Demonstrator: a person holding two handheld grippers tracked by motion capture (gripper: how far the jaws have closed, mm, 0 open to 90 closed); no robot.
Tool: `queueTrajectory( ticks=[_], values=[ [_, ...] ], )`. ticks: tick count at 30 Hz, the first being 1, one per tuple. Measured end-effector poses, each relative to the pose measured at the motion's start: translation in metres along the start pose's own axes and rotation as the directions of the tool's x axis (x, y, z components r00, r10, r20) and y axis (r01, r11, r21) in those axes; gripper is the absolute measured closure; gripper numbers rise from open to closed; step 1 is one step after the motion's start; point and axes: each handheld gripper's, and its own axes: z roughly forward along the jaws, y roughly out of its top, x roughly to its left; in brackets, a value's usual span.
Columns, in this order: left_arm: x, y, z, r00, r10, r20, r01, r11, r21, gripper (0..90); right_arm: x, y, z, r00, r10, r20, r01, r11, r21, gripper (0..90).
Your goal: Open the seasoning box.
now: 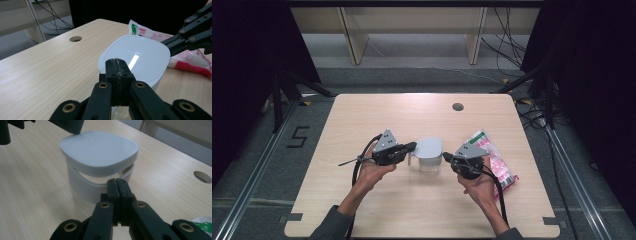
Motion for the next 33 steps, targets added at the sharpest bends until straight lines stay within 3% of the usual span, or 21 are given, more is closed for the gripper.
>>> queueTrajectory(
  ticks=[3,7,8,10,12,13,16,24,27,31,33],
  values=[
    [0.0,0.0,0.0,1.0,0.001,0.001,-0.001,1.0,0.0,89.1,0.0,0.001,0.0,0.9999,-0.011,-0.007,0.011,1.0,0.012,90.0],
    [0.001,0.0,0.0,1.0,0.002,0.002,-0.002,1.0,0.003,89.1,0.002,0.006,-0.001,0.9997,-0.019,-0.013,0.019,1.0,-0.013,90.0],
    [0.001,0.0,0.0,0.9999,0.009,0.007,-0.009,1.0,0.003,89.0,0.001,0.009,-0.002,0.9991,-0.027,-0.032,0.027,1.0,-0.002,90.0],
    [0.001,-0.001,0.0,1.0,0.0,0.003,0.0,1.0,0.001,88.7,0.003,0.009,-0.002,0.9995,-0.007,-0.03,0.007,1.0,0.002,90.0],
    [0.003,0.0,-0.001,0.9998,0.016,0.006,-0.016,0.9999,0.001,87.2,0.001,0.01,-0.002,0.9993,-0.028,-0.024,0.028,1.0,-0.005,90.0],
    [0.002,-0.001,-0.001,0.9999,-0.012,0.003,0.012,0.9999,0.0,86.6,0.001,0.01,-0.001,0.9996,-0.024,-0.018,0.024,1.0,-0.016,90.0],
    [0.003,-0.001,-0.002,0.9998,-0.021,-0.002,0.021,0.9998,-0.002,83.4,0.002,0.012,-0.001,0.9995,-0.019,-0.025,0.019,1.0,-0.02,90.0],
    [0.01,-0.001,-0.016,0.9969,-0.077,-0.017,0.076,0.9967,-0.028,53.5,0.005,0.02,-0.002,0.999,-0.017,-0.042,0.015,0.999,-0.046,90.0],
    [0.009,-0.004,-0.023,0.9973,-0.07,-0.024,0.069,0.9975,-0.015,44.8,0.006,0.023,0.0,0.9989,-0.026,-0.04,0.024,0.998,-0.053,90.0],
    [0.006,-0.011,-0.032,0.9971,-0.069,-0.031,0.07,0.9974,0.017,38.5,0.008,0.028,0.002,0.9983,-0.039,-0.043,0.036,0.997,-0.07,90.0],
    [0.006,-0.014,-0.033,0.997,-0.074,-0.024,0.074,0.997,0.02,37.9,0.01,0.03,0.002,0.9989,-0.023,-0.04,0.02,0.997,-0.074,90.0]
  ],
)
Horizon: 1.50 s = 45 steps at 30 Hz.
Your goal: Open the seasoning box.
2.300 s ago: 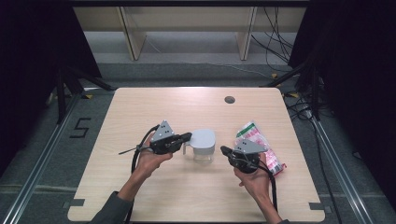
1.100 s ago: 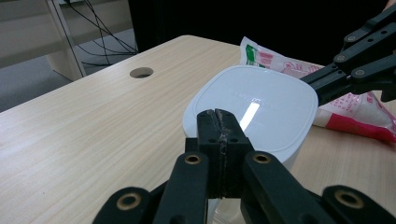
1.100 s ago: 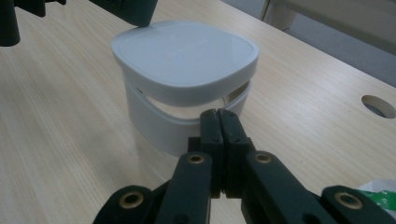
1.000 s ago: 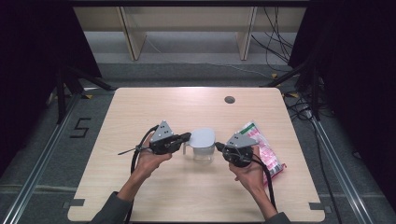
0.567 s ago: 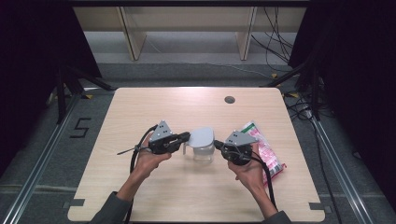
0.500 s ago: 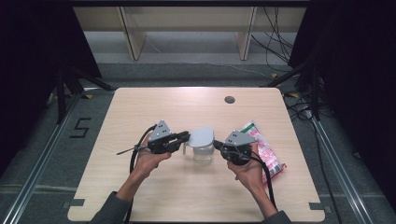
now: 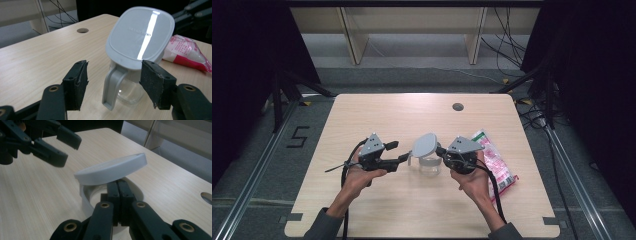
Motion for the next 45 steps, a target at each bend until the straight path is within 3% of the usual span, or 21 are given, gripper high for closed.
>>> queueTrajectory(
  ticks=[7,10,12,13,14,15,17,18,20,21,24,26,28,33,35,39,40,42,43,44,45],
  values=[
    [0.0,-0.009,-0.002,0.9999,0.011,0.002,-0.011,0.9994,0.034,35.3,0.005,0.01,0.003,0.9994,-0.027,-0.02,0.027,1.0,-0.012,90.0],
    [-0.002,-0.012,-0.004,0.9999,-0.01,-0.006,0.01,0.9991,0.042,35.2,0.005,0.012,0.004,0.9994,-0.029,-0.019,0.029,0.999,-0.024,90.0],
    [-0.002,-0.014,-0.005,0.9999,0.01,0.003,-0.011,0.9989,0.046,35.1,0.008,0.013,0.005,0.9998,-0.009,-0.019,0.008,1.0,-0.022,90.0],
    [-0.002,-0.014,-0.006,0.9999,0.011,0.005,-0.011,0.9989,0.045,34.9,0.007,0.014,0.006,0.9993,-0.028,-0.024,0.027,0.999,-0.023,90.0],
    [-0.002,-0.015,-0.006,1.0,0.005,0.007,-0.005,0.9991,0.042,34.8,0.007,0.014,0.006,0.9983,-0.057,-0.013,0.057,0.998,-0.029,90.0],
    [-0.004,-0.017,-0.006,0.9998,-0.018,0.003,0.018,0.9988,0.046,34.7,0.009,0.014,0.007,0.9992,-0.033,-0.025,0.032,0.999,-0.027,90.0],
    [-0.006,-0.019,-0.007,0.9999,-0.013,0.001,0.012,0.9986,0.051,34.4,0.01,0.017,0.009,0.9982,-0.057,-0.017,0.056,0.998,-0.027,90.0],
    [-0.006,-0.02,-0.007,0.9999,0.009,0.007,-0.009,0.9984,0.056,34.2,0.014,0.018,0.011,0.9989,-0.038,-0.027,0.038,0.999,-0.023,90.0],
    [-0.008,-0.022,-0.008,1.0,-0.008,0.004,0.008,0.9982,0.059,34.0,0.015,0.019,0.012,0.9979,-0.055,-0.034,0.054,0.998,-0.021,90.0],
    [-0.008,-0.023,-0.008,0.9999,0.012,0.006,-0.012,0.9982,0.059,33.8,0.017,0.02,0.013,0.998,-0.049,-0.039,0.048,0.999,-0.022,90.0],
    [-0.008,-0.025,-0.008,0.9999,0.009,0.011,-0.01,0.998,0.063,33.3,0.018,0.023,0.016,0.9984,-0.043,-0.036,0.041,0.999,-0.033,90.0],
    [-0.008,-0.026,-0.009,0.9999,0.013,0.003,-0.013,0.9972,0.074,32.6,0.019,0.024,0.018,0.9967,-0.066,-0.047,0.065,0.997,-0.034,90.0],
    [-0.009,-0.028,-0.009,0.9999,-0.011,0.006,0.01,0.9975,0.07,32.5,0.022,0.025,0.02,0.9968,-0.065,-0.046,0.064,0.997,-0.033,90.0],
    [-0.009,-0.033,-0.01,0.9997,-0.021,0.014,0.02,0.9973,0.07,32.5,0.028,0.027,0.023,0.9961,-0.06,-0.064,0.058,0.998,-0.028,90.0],
    [-0.008,-0.033,-0.012,0.9998,-0.02,0.007,0.02,0.9971,0.074,32.4,0.028,0.027,0.024,0.9945,-0.078,-0.07,0.076,0.997,-0.034,90.0],
    [-0.01,-0.034,-0.013,0.9997,-0.019,0.013,0.018,0.9971,0.074,32.3,0.023,0.026,0.021,0.9966,-0.06,-0.057,0.058,0.998,-0.035,88.0],
    [-0.012,-0.035,-0.013,0.999,-0.045,0.006,0.044,0.9964,0.072,32.3,0.02,0.026,0.02,0.9959,-0.067,-0.061,0.065,0.997,-0.034,86.9],
    [-0.012,-0.036,-0.013,0.9992,-0.037,0.014,0.036,0.9965,0.076,32.3,0.013,0.024,0.014,0.9979,-0.044,-0.047,0.043,0.998,-0.036,83.4],
    [-0.011,-0.036,-0.013,0.9997,-0.014,0.018,0.013,0.9966,0.082,32.1,0.007,0.023,0.011,0.9969,-0.069,-0.039,0.067,0.997,-0.046,82.2],
    [-0.011,-0.036,-0.013,0.9998,-0.015,0.016,0.014,0.9965,0.082,31.9,0.004,0.02,0.006,0.999,-0.028,-0.035,0.026,0.999,-0.042,80.6],
    [-0.011,-0.037,-0.013,0.9998,-0.016,0.014,0.015,0.9965,0.082,31.9,-0.001,0.019,0.001,0.999,-0.023,-0.038,0.021,0.999,-0.032,78.8]
  ],
)
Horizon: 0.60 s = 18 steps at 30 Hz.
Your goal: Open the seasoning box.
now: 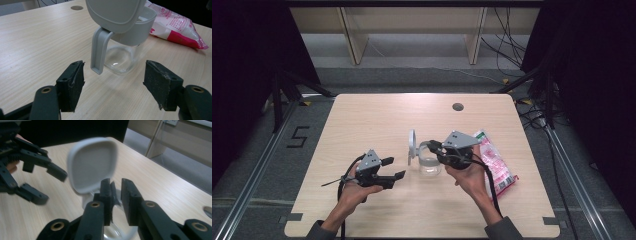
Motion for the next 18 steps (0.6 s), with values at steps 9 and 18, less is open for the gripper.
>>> queueTrajectory(
  ticks=[9,18],
  values=[
    [-0.002,-0.004,-0.001,0.9997,-0.025,0.0,0.025,0.9997,0.0,31.9,-0.05,-0.025,-0.049,0.9948,0.047,0.091,-0.048,0.999,0.015,70.7],
    [-0.005,-0.008,0.0,0.9997,-0.022,0.012,0.022,0.9997,0.011,31.5,-0.086,-0.056,-0.08,0.9716,0.159,0.175,-0.172,0.983,0.062,63.5]
  ],
)
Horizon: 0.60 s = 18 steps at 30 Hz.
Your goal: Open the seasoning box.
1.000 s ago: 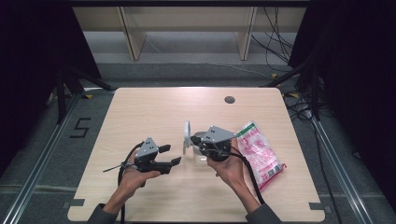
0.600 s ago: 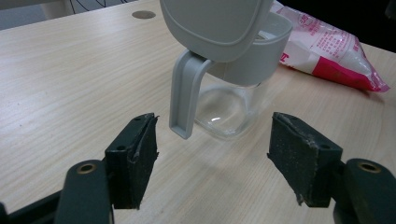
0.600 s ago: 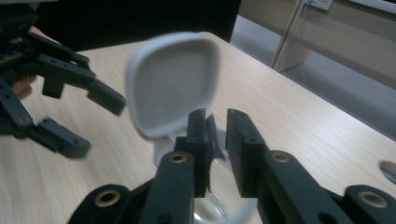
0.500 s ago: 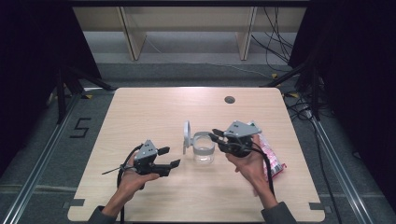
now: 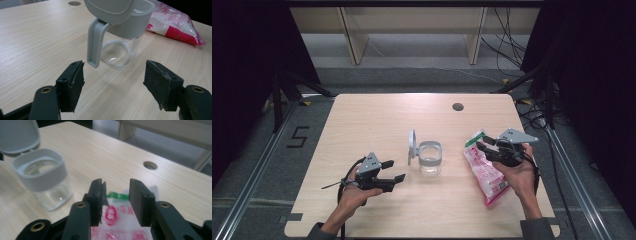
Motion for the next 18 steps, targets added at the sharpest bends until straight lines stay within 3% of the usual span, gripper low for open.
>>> queueTrajectory(
  ticks=[1,2,6,9,12,14,15,16,18],
  values=[
    [-0.001,0.0,-0.001,0.9999,-0.009,-0.006,0.009,1.0,0.002,31.5,-0.002,-0.002,-0.002,0.9993,0.037,0.009,-0.037,0.999,0.01,62.5],
    [-0.001,0.0,-0.001,1.0,-0.005,0.003,0.005,1.0,0.001,31.4,-0.008,-0.005,-0.003,0.9994,0.028,0.019,-0.028,1.0,-0.002,61.0],
    [-0.002,0.0,-0.002,1.0,-0.001,-0.006,0.001,1.0,0.005,31.4,-0.024,-0.015,-0.005,0.997,0.074,0.021,-0.074,0.997,0.021,51.4],
    [-0.002,-0.001,-0.002,1.0,0.0,-0.004,0.0,1.0,0.005,31.4,-0.033,-0.023,-0.004,0.9904,0.137,0.02,-0.138,0.989,0.057,46.6],
    [-0.002,-0.002,-0.001,1.0,-0.001,-0.003,0.001,1.0,0.002,31.4,-0.043,-0.031,-0.001,0.9917,0.128,0.015,-0.129,0.989,0.072,44.1],
    [-0.001,-0.002,-0.001,1.0,-0.004,0.002,0.004,1.0,0.001,31.4,-0.045,-0.035,0.0,0.9852,0.169,0.027,-0.171,0.981,0.095,42.0],
    [0.0,-0.002,-0.001,1.0,0.008,0.001,-0.008,1.0,0.005,31.4,-0.049,-0.037,0.002,0.9873,0.159,0.008,-0.159,0.982,0.1,41.5],
    [-0.001,-0.003,0.0,0.9999,-0.011,-0.006,0.011,0.9999,0.007,31.4,-0.05,-0.039,0.003,0.9867,0.162,0.012,-0.163,0.981,0.109,40.7],
    [0.001,-0.003,0.0,0.9999,0.009,-0.008,-0.009,0.9999,0.01,31.4,-0.05,-0.043,0.004,0.9777,0.209,0.018,-0.21,0.97,0.122,39.0]
  ],
)
